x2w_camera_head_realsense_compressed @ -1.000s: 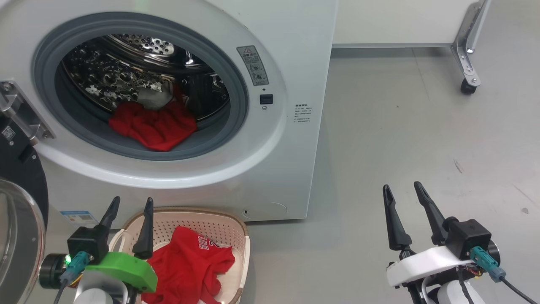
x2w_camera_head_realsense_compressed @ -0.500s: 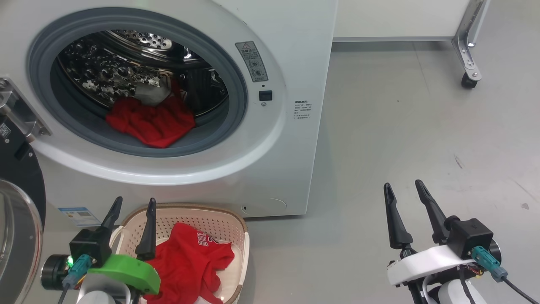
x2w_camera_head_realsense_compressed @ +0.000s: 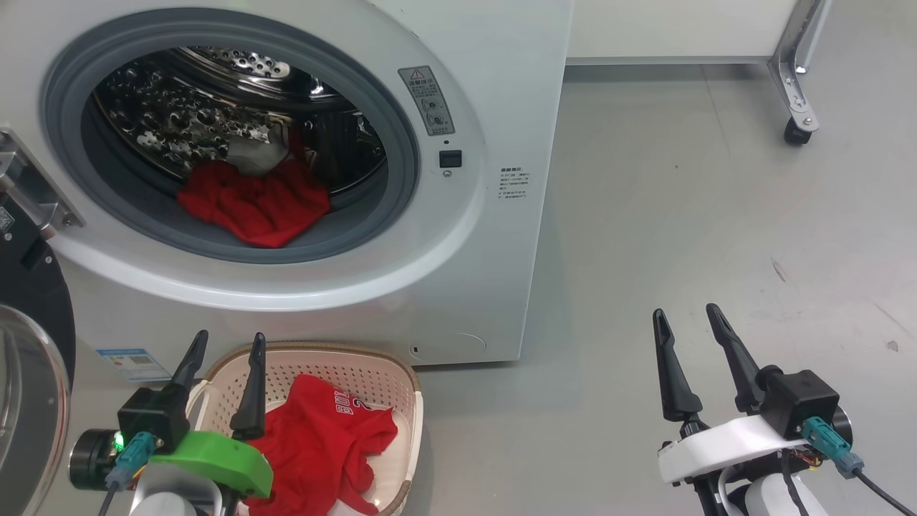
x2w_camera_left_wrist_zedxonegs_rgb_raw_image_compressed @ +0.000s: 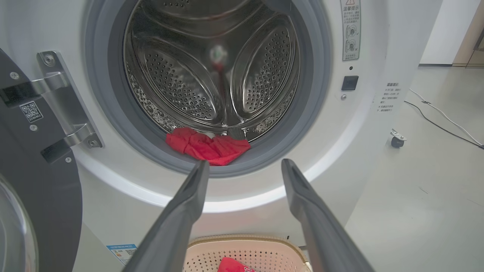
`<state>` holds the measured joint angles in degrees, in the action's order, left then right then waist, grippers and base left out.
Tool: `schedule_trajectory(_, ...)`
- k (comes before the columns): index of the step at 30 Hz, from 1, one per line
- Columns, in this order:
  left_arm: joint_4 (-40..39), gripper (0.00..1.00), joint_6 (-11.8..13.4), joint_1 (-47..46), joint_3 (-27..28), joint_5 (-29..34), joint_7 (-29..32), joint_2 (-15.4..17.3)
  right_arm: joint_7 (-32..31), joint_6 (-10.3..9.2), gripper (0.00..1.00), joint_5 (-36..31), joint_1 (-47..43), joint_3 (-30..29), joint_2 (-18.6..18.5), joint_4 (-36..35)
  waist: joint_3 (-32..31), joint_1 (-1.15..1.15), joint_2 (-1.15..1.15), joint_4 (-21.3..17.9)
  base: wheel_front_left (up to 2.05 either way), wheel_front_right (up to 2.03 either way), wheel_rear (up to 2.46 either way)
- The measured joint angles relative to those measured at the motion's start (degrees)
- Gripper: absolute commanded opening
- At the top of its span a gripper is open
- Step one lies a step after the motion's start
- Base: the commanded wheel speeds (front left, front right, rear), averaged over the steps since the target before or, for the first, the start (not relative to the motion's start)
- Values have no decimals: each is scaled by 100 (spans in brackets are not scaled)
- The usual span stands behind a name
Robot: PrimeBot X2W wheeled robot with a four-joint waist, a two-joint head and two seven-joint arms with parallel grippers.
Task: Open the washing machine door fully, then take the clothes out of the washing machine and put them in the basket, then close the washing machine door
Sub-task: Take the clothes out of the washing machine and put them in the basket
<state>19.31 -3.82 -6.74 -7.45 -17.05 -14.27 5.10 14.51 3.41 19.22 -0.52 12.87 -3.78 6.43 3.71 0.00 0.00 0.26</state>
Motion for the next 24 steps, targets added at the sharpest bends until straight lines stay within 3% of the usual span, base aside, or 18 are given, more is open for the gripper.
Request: schedule_trajectory(24,-152,100,1,51,23,43,0,3,0,1,100,0,1,11,8,-49,144,0,0,-8,0,0,0)
